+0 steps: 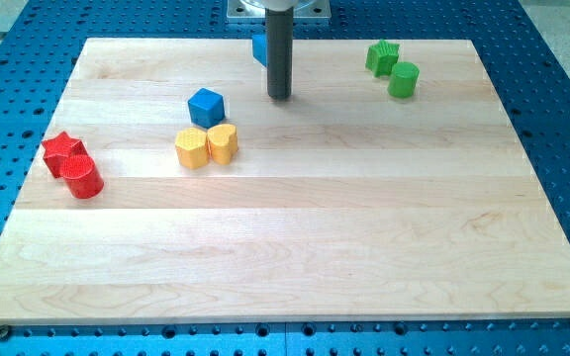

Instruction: Locate your arm diagonally bottom left to the yellow hexagon

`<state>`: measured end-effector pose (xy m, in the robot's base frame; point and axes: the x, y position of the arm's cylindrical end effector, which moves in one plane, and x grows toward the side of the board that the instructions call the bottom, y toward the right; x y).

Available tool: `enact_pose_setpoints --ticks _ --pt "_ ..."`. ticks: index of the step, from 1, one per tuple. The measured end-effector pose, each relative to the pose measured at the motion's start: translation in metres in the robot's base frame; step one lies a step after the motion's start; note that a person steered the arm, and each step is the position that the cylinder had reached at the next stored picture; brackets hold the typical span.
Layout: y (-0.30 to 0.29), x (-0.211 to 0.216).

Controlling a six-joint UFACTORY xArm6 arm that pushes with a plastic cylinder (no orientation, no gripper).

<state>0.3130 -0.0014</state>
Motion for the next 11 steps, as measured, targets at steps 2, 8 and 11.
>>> enact_pose_setpoints --ticks 2,8,11 --pt "0.002 0.008" --pt "-0.092 0.177" --pt "-0.214 0.161"
